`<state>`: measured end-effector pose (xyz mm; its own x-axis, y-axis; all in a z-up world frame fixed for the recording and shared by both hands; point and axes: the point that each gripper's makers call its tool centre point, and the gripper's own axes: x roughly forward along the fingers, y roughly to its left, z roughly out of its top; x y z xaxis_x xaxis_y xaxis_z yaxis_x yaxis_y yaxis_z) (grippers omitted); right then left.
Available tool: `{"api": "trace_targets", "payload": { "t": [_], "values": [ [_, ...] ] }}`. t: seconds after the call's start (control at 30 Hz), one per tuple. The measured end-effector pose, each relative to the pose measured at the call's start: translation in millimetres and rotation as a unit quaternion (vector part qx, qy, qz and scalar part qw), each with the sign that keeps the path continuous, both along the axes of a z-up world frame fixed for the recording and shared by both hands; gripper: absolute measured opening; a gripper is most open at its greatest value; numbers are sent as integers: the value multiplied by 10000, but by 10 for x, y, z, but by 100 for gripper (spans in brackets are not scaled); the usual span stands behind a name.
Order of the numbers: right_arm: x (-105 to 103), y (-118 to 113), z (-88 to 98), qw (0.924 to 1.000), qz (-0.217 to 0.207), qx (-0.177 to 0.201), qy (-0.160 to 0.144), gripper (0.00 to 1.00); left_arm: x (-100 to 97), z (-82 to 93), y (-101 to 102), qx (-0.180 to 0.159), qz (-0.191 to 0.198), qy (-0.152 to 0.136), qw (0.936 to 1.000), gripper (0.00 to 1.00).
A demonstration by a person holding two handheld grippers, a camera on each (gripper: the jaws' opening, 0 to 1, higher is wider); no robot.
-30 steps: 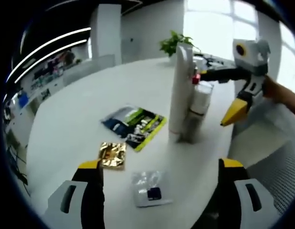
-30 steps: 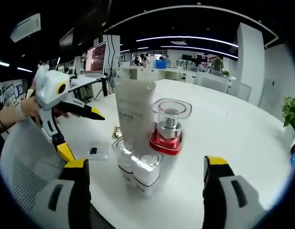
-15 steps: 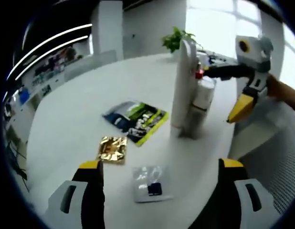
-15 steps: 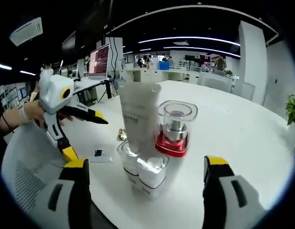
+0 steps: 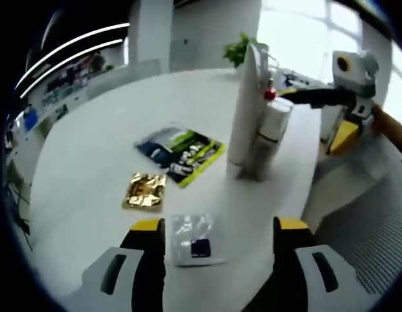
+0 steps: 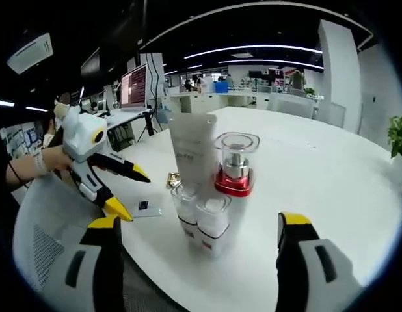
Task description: Arrange the skincare products in the storage area until every visible bottle or jar stands upright without overlapping.
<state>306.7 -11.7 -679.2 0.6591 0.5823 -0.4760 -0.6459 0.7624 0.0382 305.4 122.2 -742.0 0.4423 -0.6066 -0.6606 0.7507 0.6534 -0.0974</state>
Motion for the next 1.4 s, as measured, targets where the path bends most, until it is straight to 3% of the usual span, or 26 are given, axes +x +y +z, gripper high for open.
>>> {"api": "trace_targets", "payload": {
  "t": [0.13,0.23,0.43,0.97,1.13,1.4],
  "values": [
    [-10,-52,29,10000,-20,-48,-32,100,-61,-62,4,162,-110,133,9997,41],
    [-45,-111,86,9998,-69,-108,-130,100,-42,-102,50,397,-136,67,9991,31],
    [-75,-228,130,9996,-181,-122,-192,100,1,-207,113,811,-222,116,9964,20],
    [51,-220,167,9994,-205,-69,-263,100,70,-388,240,1509,-392,189,9876,21],
    [92,-223,184,9994,-223,-43,-270,100,134,-405,236,1322,-294,288,9904,21],
    [145,-263,158,9992,-283,-128,-234,100,185,-405,239,1313,-421,282,9900,21]
  ]
}}
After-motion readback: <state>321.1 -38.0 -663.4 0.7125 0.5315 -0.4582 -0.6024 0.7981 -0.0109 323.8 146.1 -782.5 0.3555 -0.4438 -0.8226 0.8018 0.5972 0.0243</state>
